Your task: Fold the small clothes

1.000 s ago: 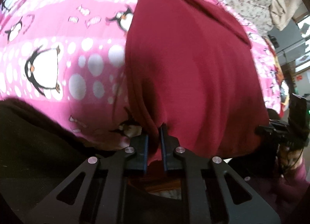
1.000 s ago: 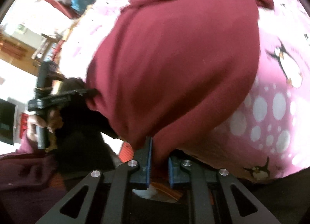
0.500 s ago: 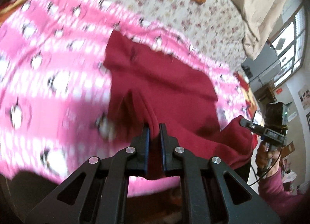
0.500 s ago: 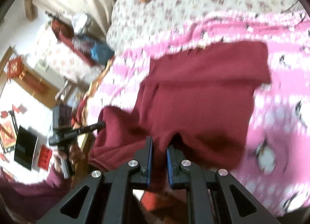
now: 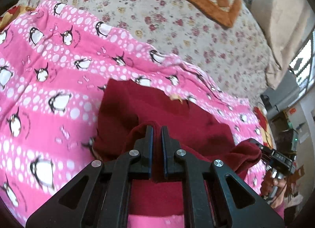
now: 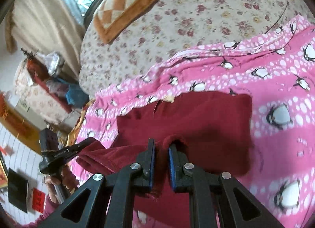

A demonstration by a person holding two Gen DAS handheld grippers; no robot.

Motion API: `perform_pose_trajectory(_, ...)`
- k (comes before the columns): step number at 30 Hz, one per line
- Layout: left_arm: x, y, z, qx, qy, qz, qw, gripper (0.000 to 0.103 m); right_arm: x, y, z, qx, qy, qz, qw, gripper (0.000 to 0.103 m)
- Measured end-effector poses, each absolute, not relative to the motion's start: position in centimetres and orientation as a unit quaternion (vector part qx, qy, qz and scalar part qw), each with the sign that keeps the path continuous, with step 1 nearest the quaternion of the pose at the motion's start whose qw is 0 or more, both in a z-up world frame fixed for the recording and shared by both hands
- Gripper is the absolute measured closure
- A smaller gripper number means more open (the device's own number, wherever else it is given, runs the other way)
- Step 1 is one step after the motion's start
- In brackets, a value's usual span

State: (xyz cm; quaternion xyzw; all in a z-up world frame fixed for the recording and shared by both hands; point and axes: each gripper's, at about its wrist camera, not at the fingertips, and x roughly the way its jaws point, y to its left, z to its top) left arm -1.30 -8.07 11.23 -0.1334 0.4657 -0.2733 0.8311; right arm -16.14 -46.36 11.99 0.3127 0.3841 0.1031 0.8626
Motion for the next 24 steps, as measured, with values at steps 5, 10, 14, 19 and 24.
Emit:
perform_pose_trajectory(5,2.2,-8.0,9.9,-0.154,0.473,-0.239,0.834,0.096,-12.2,-48.1,10.6,0.312,0.393,0.068,0.862,0.091)
perform_pose_trajectory(10,5.2,-9.0,7.1,-0.162,0.507,-0.226,0.816,0.096,-8.2,-49.7,7.4,0.338,0.421,0.045,0.841,0.091)
perform_pose_trajectory(14,5.9,-8.8,6.9,-0.169,0.515,-0.234,0.807,0.078,-7.3,-51.0,6.7,0.330,0.430,0.002,0.840,0.084)
perform_pose_trajectory(19,5.4,-7.5,9.8,-0.189,0.464,-0.243,0.830,0.036,-10.1,-52.0,9.9,0.317,0.383,-0.006,0.867,0.061)
perform_pose_trajectory(24,5.3,-9.0,9.5,-0.171,0.471,-0.246,0.829,0.036,-9.6,-47.0,11.2,0.240,0.404,0.059,0.881,0.061)
